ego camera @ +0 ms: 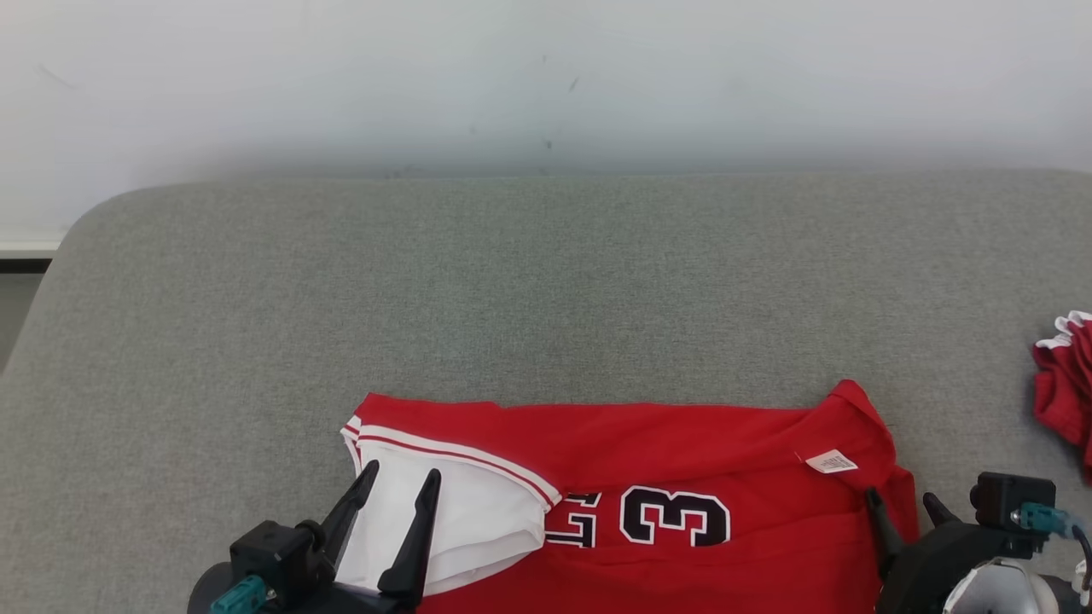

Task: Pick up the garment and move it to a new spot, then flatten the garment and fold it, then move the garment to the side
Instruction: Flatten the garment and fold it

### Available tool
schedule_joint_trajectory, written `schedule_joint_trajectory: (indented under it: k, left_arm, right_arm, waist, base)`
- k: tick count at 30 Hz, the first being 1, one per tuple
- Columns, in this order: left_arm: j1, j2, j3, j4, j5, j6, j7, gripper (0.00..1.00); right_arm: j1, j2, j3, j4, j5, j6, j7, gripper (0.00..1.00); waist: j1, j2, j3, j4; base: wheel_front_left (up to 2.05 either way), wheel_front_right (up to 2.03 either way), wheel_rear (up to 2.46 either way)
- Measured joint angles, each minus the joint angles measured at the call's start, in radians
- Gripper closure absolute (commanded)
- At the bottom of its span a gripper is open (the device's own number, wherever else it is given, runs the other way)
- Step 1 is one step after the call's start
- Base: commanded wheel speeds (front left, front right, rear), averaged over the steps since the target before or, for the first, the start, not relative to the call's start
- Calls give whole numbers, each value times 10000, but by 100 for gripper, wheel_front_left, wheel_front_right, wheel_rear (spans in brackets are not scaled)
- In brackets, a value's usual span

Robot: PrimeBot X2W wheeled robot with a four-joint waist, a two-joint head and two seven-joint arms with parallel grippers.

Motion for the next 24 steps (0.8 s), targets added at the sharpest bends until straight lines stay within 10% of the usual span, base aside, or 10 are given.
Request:
schedule_joint_trajectory:
  k: [24]
  left_arm:
    - [6, 48, -36, 92, -136, -48, 337, 0]
  right_arm:
    - [-159, 259, -581, 360, -811, -12, 775, 0]
  waist:
    - [0, 0, 123, 154]
  base:
    - [0, 0, 0]
